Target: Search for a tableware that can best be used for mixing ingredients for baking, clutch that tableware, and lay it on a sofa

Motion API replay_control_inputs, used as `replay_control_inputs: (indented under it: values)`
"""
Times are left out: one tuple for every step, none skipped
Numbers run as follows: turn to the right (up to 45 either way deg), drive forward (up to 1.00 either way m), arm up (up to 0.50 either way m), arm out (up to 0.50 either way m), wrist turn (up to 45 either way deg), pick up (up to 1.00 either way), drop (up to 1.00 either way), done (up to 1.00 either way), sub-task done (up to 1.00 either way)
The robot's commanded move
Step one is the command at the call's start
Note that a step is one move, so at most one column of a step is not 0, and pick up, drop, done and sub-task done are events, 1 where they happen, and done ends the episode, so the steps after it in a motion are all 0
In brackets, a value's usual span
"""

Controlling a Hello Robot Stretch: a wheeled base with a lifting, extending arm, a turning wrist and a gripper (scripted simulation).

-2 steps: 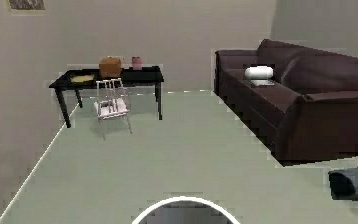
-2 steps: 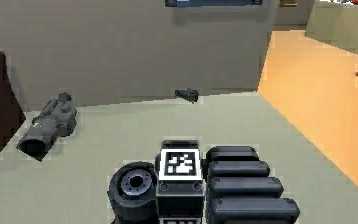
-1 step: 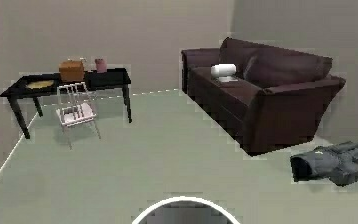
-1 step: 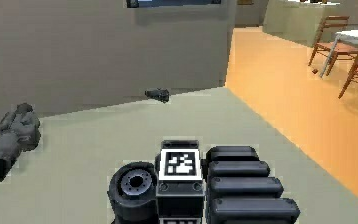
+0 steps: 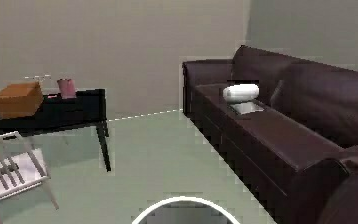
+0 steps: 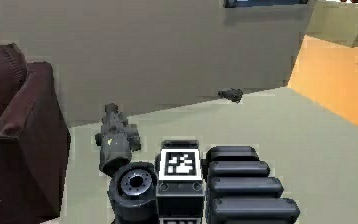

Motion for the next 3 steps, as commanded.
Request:
replay_control_inputs:
  values:
    - [0.0,1.0,0.0,0.0,0.0,0.0,0.0,0.0,0.0]
    - [0.0,0.4,0.0,0.0,0.0,0.0,0.0,0.0,0.0]
    - [30.0,0.0,0.0,0.0,0.0,0.0,0.0,0.0,0.0]
